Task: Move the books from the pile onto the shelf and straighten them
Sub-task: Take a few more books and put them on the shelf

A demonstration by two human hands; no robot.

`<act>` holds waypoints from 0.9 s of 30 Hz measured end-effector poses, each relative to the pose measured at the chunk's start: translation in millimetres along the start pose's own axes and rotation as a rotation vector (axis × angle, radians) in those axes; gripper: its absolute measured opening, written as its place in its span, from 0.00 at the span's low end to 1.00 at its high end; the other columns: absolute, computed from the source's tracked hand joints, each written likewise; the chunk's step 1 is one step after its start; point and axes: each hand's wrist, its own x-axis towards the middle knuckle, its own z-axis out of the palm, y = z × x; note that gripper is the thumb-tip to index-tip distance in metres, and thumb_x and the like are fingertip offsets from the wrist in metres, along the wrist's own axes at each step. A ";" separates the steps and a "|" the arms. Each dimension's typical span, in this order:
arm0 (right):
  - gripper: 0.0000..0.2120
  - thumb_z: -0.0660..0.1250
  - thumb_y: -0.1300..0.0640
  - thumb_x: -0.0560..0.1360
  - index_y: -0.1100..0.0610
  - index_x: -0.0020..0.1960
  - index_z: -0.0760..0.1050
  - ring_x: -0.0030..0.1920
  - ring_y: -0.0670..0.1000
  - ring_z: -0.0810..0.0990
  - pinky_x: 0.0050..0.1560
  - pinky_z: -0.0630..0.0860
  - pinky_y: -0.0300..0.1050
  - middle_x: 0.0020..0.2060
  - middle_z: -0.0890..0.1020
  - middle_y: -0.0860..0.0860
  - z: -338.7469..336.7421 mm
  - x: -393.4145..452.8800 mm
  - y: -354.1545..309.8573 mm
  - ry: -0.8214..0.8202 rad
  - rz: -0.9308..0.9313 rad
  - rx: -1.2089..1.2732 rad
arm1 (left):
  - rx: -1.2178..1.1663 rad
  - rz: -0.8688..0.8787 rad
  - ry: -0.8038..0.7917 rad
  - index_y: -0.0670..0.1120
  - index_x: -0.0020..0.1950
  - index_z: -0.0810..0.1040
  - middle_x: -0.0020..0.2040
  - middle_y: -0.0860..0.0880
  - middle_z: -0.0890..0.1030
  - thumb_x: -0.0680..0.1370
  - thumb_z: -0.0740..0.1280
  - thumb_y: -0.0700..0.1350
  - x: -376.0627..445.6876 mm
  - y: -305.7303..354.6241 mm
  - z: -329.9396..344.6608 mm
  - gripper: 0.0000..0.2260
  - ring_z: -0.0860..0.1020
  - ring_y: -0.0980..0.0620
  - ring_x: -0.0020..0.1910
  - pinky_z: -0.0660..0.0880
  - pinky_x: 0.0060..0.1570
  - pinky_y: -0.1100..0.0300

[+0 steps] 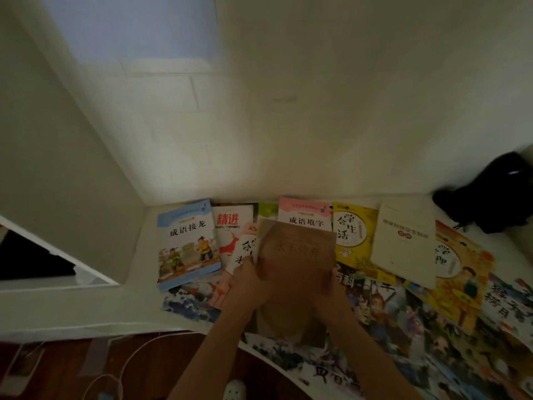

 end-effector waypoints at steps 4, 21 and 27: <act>0.17 0.73 0.58 0.71 0.45 0.56 0.72 0.49 0.47 0.82 0.39 0.81 0.37 0.50 0.82 0.45 -1.4 -3.7 -0.6 0.025 0.022 0.025 | 0.072 0.001 -0.046 0.49 0.66 0.64 0.63 0.47 0.71 0.46 0.73 0.75 5.9 -1.7 0.6 0.55 0.73 0.46 0.61 0.79 0.55 0.50; 0.37 0.70 0.66 0.73 0.40 0.68 0.54 0.61 0.32 0.72 0.54 0.76 0.31 0.59 0.72 0.30 18.3 19.0 -23.0 -0.029 -0.414 -0.159 | -0.207 0.480 -0.200 0.40 0.75 0.57 0.66 0.43 0.74 0.64 0.80 0.35 28.0 20.5 -62.1 0.46 0.74 0.44 0.65 0.78 0.56 0.48; 0.35 0.69 0.45 0.69 0.49 0.71 0.60 0.61 0.49 0.77 0.55 0.77 0.36 0.61 0.75 0.44 -1.4 27.9 -10.6 -0.104 -0.305 -0.298 | -0.282 0.506 -0.158 0.41 0.75 0.54 0.64 0.50 0.75 0.68 0.74 0.28 26.4 7.1 -45.0 0.43 0.74 0.52 0.65 0.78 0.55 0.56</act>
